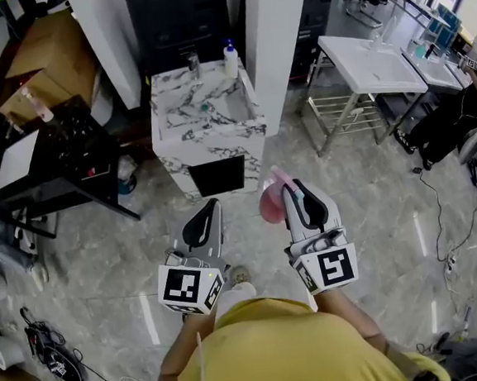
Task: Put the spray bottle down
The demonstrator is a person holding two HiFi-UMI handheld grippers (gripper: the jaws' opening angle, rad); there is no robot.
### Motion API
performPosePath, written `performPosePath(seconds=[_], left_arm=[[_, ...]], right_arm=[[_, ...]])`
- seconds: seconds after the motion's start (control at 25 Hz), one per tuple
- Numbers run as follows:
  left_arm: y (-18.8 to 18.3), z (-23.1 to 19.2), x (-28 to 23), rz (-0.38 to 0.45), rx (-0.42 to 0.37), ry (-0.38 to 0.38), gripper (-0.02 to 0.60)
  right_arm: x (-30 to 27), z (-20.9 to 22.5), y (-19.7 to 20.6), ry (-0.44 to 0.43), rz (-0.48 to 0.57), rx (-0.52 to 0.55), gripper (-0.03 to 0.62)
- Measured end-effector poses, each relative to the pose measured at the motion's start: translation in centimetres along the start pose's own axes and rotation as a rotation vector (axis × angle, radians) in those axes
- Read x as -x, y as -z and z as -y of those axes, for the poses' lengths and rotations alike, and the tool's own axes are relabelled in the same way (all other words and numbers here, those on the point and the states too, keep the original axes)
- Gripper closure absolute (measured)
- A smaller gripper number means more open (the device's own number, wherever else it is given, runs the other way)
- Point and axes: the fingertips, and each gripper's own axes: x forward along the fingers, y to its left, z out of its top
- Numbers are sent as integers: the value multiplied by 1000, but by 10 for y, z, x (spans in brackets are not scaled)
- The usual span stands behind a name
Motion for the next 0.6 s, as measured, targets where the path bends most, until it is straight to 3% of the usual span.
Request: performPosePath(seconds=[0.24, 0.6], left_arm=[[5, -39, -30, -10, 9, 20, 583], [11, -65, -53, -31, 47, 37, 583]], right_arm=[[-47, 2, 10, 18, -11, 3, 526], [-87, 6, 9, 27, -7, -3, 526]])
